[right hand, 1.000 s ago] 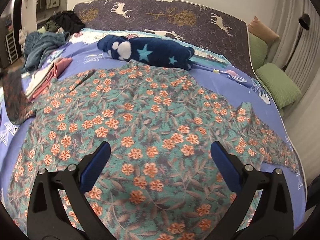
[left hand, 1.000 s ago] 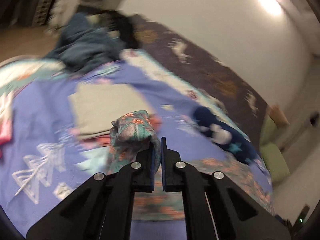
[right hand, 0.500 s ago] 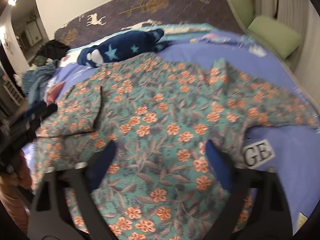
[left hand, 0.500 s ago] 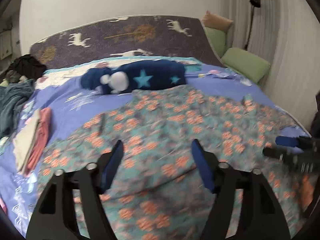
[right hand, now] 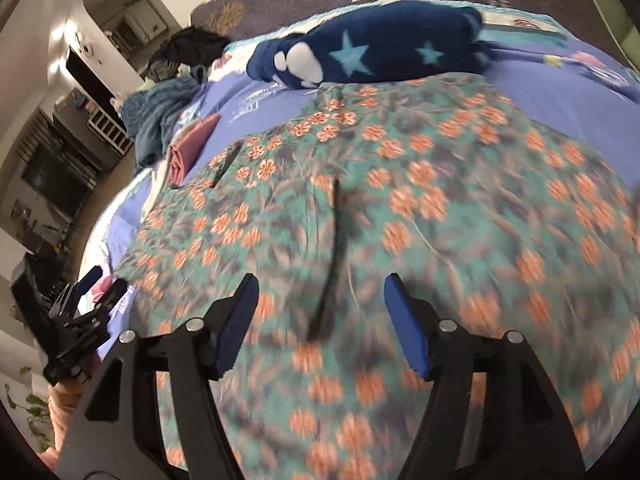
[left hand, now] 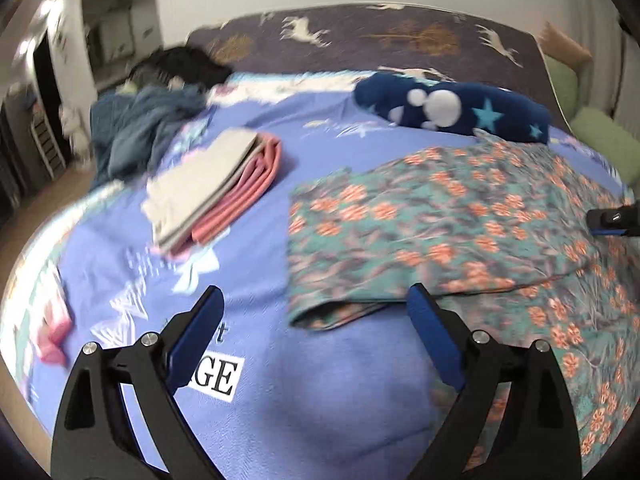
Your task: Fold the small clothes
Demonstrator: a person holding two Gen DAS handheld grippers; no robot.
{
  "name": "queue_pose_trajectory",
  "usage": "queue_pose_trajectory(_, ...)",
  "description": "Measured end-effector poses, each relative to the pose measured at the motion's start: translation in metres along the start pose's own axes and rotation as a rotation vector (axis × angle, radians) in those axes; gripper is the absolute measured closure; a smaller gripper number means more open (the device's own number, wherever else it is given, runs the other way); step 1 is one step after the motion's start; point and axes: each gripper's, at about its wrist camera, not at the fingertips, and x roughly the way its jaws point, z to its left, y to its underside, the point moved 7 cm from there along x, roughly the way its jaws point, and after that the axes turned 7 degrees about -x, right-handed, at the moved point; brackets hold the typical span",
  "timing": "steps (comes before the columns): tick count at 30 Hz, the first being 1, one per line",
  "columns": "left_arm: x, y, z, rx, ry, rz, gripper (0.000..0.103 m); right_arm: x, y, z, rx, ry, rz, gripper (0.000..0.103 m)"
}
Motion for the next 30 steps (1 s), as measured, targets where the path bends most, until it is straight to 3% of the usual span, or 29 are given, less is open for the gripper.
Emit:
queue_pose_trajectory(4, 0.015, -0.004, 0.013, -0.066, 0.032, 0.046, 0.010, 0.022, -0.019, 0.005, -0.062, 0.044, -0.023, 0.031)
queue_pose_trajectory(6, 0.018, -0.003, 0.015, -0.071, 0.041, 0.056, 0.010, 0.029, -0.026, 0.009, -0.080, 0.060, -0.047, 0.037)
queue_pose_trajectory(8, 0.018, -0.001, 0.016, -0.070, 0.047, 0.058, 0.010, 0.033, -0.028, 0.017, -0.101, 0.045, -0.042, 0.089)
queue_pose_trajectory(9, 0.018, 0.001, 0.014, -0.067, 0.048, 0.057, 0.010, 0.033, -0.029, 0.023, -0.118, 0.035, -0.031, 0.096)
queue_pose_trajectory(12, 0.013, 0.001, 0.011, -0.062, 0.067, 0.035, 0.010, 0.006, -0.040, 0.033, -0.116, -0.002, -0.118, 0.098)
queue_pose_trajectory(15, -0.003, 0.000, -0.004, -0.059, 0.173, 0.010, 0.010, -0.035, -0.058, 0.037, -0.111, -0.014, -0.222, 0.098)
queue_pose_trajectory(17, -0.006, 0.000, -0.015, -0.023, 0.195, 0.002, 0.005, -0.054, -0.069, 0.037, -0.115, -0.018, -0.253, 0.098)
queue_pose_trajectory(22, 0.012, 0.005, -0.037, 0.113, 0.077, 0.034, 0.005, -0.083, -0.078, 0.019, -0.077, 0.028, -0.295, 0.098)
queue_pose_trajectory(25, 0.024, 0.003, -0.031, 0.095, 0.014, 0.074, 0.005, -0.097, -0.072, 0.001, -0.022, 0.041, -0.307, 0.098)
queue_pose_trajectory(30, 0.025, -0.003, -0.014, 0.018, -0.021, 0.069, 0.005, -0.115, -0.057, -0.039, 0.055, 0.098, -0.320, 0.098)
